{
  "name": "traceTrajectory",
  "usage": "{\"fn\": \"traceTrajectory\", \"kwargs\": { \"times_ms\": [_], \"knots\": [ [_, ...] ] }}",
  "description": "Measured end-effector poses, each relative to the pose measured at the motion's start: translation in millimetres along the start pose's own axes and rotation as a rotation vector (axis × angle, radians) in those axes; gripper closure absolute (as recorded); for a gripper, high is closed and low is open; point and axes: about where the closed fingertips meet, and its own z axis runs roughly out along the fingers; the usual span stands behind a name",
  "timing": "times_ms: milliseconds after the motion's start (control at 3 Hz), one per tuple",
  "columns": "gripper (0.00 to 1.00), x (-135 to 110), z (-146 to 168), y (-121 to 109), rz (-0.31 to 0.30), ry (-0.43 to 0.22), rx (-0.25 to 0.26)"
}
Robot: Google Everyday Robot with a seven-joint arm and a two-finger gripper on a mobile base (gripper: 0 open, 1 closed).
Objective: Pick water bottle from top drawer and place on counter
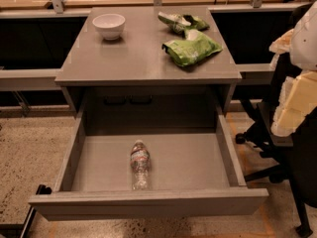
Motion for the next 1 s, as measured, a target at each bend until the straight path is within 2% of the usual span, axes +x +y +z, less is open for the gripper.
{"fn": "traceTrajectory", "kwargs": {
  "times_ms": [333, 667, 1000],
  "knots": [
    [0.00, -1, -1, 0, 0.003, -0.002, 0.005],
    [0.00, -9, 16, 4, 0.061, 0.001, 0.001],
    [0.00, -31, 57, 6, 0.160, 0.007, 0.028]
  ]
}}
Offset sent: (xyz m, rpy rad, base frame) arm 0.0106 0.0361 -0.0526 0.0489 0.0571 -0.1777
